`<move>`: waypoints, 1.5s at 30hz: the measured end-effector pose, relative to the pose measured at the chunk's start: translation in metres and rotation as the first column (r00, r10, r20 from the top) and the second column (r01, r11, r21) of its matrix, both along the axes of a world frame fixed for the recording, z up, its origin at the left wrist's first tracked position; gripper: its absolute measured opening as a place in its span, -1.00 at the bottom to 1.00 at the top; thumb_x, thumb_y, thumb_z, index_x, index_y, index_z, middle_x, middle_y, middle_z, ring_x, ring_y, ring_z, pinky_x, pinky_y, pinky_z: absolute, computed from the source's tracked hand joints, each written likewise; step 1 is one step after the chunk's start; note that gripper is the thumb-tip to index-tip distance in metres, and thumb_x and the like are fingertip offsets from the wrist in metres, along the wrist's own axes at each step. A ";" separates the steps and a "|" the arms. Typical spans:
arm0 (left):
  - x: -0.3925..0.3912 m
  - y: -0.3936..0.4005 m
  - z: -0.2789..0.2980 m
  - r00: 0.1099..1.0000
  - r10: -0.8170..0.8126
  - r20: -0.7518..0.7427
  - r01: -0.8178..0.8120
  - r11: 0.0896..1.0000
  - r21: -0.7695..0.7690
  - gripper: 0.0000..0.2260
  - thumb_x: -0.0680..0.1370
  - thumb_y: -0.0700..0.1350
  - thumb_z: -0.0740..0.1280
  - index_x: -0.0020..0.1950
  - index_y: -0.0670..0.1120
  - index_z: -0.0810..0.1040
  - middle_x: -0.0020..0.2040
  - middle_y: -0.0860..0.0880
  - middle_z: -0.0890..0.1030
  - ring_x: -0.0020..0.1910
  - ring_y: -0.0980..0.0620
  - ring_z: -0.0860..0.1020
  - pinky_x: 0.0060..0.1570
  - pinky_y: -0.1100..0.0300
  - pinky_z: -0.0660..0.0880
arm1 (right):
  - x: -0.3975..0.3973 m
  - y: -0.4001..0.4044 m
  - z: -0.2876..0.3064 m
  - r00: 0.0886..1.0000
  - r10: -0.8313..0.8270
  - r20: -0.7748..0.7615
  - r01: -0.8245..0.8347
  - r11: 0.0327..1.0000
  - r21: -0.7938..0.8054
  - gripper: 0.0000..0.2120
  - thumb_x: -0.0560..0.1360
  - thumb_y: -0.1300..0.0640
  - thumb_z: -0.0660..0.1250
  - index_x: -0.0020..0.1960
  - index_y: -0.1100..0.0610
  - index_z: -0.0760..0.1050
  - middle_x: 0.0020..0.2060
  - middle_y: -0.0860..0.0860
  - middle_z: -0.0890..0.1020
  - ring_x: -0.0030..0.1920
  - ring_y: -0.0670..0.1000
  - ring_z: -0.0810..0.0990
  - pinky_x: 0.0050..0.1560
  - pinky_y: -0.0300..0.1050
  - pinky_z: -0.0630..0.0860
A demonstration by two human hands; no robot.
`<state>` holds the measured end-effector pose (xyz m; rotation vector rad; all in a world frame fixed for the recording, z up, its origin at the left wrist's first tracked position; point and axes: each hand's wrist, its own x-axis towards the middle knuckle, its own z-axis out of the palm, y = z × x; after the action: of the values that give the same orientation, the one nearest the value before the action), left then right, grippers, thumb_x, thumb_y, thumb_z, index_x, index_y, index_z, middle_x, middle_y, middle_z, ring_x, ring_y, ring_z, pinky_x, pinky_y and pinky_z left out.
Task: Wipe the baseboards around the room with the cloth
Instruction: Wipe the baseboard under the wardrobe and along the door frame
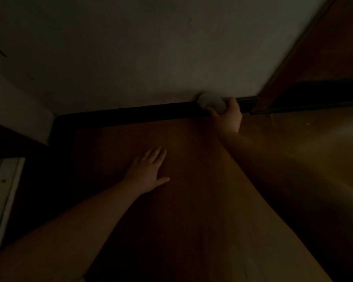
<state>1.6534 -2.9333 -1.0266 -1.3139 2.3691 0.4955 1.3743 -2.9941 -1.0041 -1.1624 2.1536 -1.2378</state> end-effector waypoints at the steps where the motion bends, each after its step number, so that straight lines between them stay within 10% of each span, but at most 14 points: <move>1: -0.012 -0.003 0.001 1.000 0.000 -0.011 0.000 1.000 -0.009 -0.16 0.57 0.36 0.13 0.61 0.04 -0.27 0.62 0.00 -0.23 0.59 -0.03 -0.18 0.55 -0.09 -0.06 | -0.012 0.003 0.001 1.000 -0.024 0.002 0.024 1.000 0.005 -0.57 0.42 -0.02 0.52 0.17 0.16 0.49 0.11 0.10 0.59 0.10 0.06 0.57 0.04 -0.15 0.48; 7: -0.063 0.000 -0.003 0.993 0.121 0.003 -0.121 0.986 0.117 -0.03 0.49 0.37 0.28 0.62 -0.01 -0.25 0.60 -0.03 -0.33 0.58 -0.11 -0.25 0.53 -0.14 -0.03 | -0.052 0.004 0.004 0.996 -0.035 -0.078 0.038 0.999 0.038 -0.55 0.43 -0.03 0.51 0.20 0.14 0.47 0.16 0.10 0.58 0.11 0.02 0.55 0.05 -0.13 0.48; 17: -0.068 0.004 -0.002 0.992 0.115 0.058 -0.121 0.987 0.105 0.15 0.37 0.30 0.47 0.60 -0.04 -0.28 0.59 -0.06 -0.35 0.57 -0.13 -0.29 0.55 -0.11 -0.01 | -0.088 0.011 -0.018 0.799 -0.554 0.234 0.546 0.831 0.104 -0.48 0.46 -0.01 0.48 0.33 0.12 0.39 0.25 0.07 0.52 0.25 0.07 0.54 0.24 -0.02 0.52; 23: -0.068 0.002 -0.003 0.991 0.110 0.078 -0.119 0.986 0.115 0.14 0.38 0.32 0.45 0.60 -0.03 -0.31 0.58 -0.05 -0.36 0.57 -0.13 -0.30 0.55 -0.11 0.00 | -0.038 0.028 -0.032 0.983 -0.178 0.040 0.175 0.983 0.062 -0.47 0.42 -0.07 0.50 0.27 0.12 0.43 0.16 0.08 0.55 0.13 0.03 0.55 0.09 -0.10 0.49; 30: -0.079 0.003 0.005 0.976 0.139 0.170 -0.160 0.980 0.115 0.14 0.38 0.29 0.46 0.61 -0.04 -0.29 0.60 -0.06 -0.32 0.59 -0.14 -0.22 0.53 -0.09 0.07 | 0.061 0.001 -0.040 0.961 0.272 0.050 -0.276 0.955 0.108 -0.48 0.38 0.00 0.55 0.25 0.16 0.51 0.13 0.09 0.57 0.12 0.06 0.55 0.00 -0.22 0.37; 45: -0.081 0.004 -0.002 0.975 0.156 0.157 -0.176 0.977 0.121 0.14 0.39 0.26 0.47 0.59 -0.01 -0.34 0.57 -0.05 -0.39 0.56 -0.13 -0.32 0.52 -0.15 0.13 | -0.085 0.011 -0.028 0.996 0.026 -0.086 0.002 0.951 0.309 -0.57 0.42 0.11 0.48 0.24 0.15 0.50 0.18 0.14 0.57 0.17 0.14 0.56 0.07 -0.10 0.46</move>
<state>1.5727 -2.9293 -1.0290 -1.4417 2.0799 0.5753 1.2892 -2.9829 -1.0326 -1.1099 2.2987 -0.8156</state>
